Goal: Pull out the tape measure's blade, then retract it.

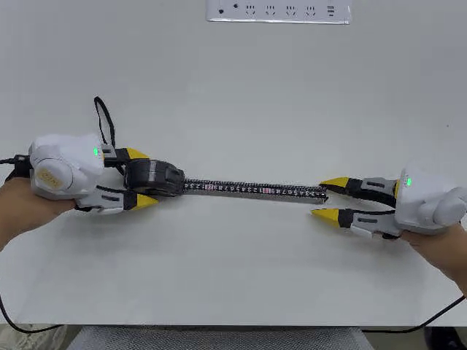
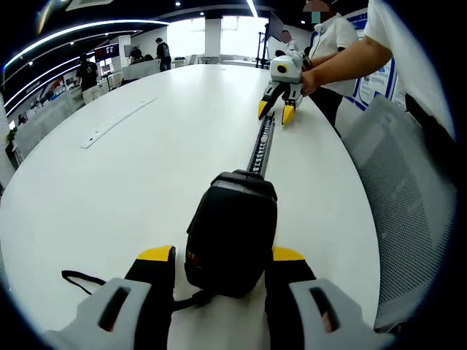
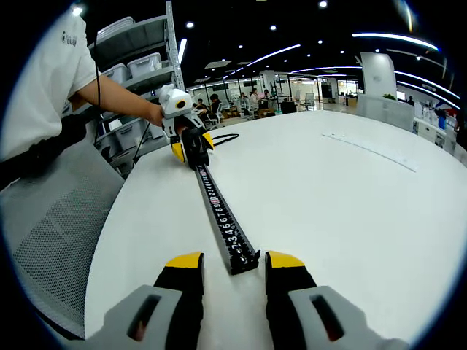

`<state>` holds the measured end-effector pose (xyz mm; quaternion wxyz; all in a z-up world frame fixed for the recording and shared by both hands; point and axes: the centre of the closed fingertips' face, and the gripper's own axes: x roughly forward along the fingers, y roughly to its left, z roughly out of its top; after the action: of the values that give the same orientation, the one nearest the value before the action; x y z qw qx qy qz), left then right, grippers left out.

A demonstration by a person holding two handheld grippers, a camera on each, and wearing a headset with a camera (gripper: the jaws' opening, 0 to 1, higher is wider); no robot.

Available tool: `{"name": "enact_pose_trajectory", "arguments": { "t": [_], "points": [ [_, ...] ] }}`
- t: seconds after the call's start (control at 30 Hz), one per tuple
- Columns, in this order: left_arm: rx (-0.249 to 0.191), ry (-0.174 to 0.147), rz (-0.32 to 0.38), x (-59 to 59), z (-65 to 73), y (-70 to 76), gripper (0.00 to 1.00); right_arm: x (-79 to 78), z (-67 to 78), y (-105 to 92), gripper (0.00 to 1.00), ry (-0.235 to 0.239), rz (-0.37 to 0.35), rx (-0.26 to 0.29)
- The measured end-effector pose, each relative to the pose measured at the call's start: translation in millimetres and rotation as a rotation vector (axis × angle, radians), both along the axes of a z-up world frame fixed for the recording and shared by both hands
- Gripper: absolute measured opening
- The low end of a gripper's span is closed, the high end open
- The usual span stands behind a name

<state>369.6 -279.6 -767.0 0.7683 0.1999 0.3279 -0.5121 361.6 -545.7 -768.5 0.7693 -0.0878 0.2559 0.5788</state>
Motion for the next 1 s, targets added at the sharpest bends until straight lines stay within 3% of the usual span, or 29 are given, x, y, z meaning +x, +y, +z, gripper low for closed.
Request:
{"name": "enact_pose_trajectory", "arguments": {
  "t": [0.2, 0.33, 0.43, 0.9, 1.0],
  "points": [
    [-0.004, -0.015, 0.019, 0.3, 2.4, -0.4, 0.48, 0.0, 2.6, 3.8, 0.34, 0.002, -0.026, 0.01],
    [-0.023, -0.014, 0.039, 0.0, 5.8, -1.7, 0.49, 6.1, 3.1, 0.2, 0.38, 0.019, -0.098, 0.012],
    [-0.024, -0.02, 0.05, -0.2, 7.6, -1.5, 0.49, 7.2, 3.9, -1.6, 0.41, 0.013, -0.113, 0.004],
    [-0.059, -0.031, 0.155, -1.4, 22.6, 1.8, 0.51, 5.8, 14.1, -0.3, 0.42, 0.028, -0.189, 0.004],
    [-0.047, -0.031, 0.182, -2.5, 22.3, 5.1, 0.5, 5.9, 14.9, -3.8, 0.42, 0.036, -0.208, 0.01]
  ]
}}
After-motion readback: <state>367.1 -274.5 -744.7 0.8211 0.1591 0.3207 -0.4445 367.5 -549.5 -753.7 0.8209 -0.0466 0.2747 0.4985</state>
